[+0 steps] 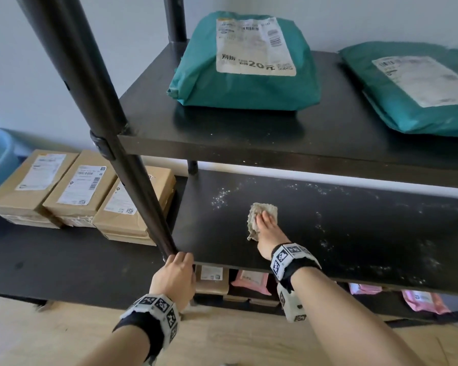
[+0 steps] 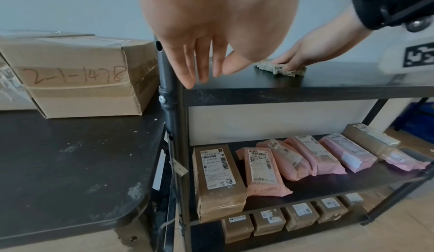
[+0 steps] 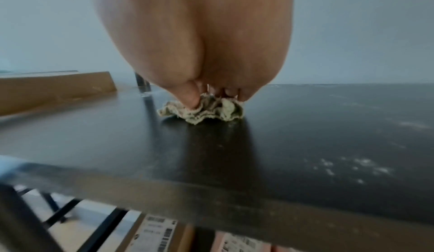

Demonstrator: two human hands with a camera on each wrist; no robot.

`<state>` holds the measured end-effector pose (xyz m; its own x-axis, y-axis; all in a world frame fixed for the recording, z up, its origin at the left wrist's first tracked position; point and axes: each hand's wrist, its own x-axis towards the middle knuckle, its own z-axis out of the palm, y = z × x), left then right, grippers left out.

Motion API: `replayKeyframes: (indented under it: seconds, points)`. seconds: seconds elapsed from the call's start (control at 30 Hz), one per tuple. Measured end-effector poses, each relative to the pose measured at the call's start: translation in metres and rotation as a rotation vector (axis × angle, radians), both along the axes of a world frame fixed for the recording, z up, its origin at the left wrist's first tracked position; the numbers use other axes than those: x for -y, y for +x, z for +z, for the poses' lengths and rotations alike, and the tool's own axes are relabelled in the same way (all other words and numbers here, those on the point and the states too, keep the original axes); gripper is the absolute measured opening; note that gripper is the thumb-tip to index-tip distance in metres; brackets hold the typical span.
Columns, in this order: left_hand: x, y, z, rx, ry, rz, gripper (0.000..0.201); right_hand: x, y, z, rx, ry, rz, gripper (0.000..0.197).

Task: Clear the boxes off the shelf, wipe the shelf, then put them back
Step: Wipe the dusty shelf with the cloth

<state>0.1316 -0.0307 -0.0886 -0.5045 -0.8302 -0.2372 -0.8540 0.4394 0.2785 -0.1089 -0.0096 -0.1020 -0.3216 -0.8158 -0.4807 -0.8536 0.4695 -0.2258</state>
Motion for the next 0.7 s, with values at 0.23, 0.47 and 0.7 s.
replayKeyframes:
  seconds: [0.23, 0.47, 0.7]
  points:
    - [0.0, -0.01, -0.001, 0.024, -0.006, 0.078, 0.025, 0.031, 0.088, 0.004, 0.041, 0.032, 0.609, 0.077]
    - [0.009, 0.002, -0.004, -0.029, -0.004, 0.075, 0.023, 0.063, 0.033, 0.004, 0.091, 0.024, 0.331, 0.07]
    - [0.0, -0.01, 0.014, -0.036, 0.02, 0.021, 0.021, 0.002, 0.004, 0.015, 0.046, 0.08, 0.207, 0.071]
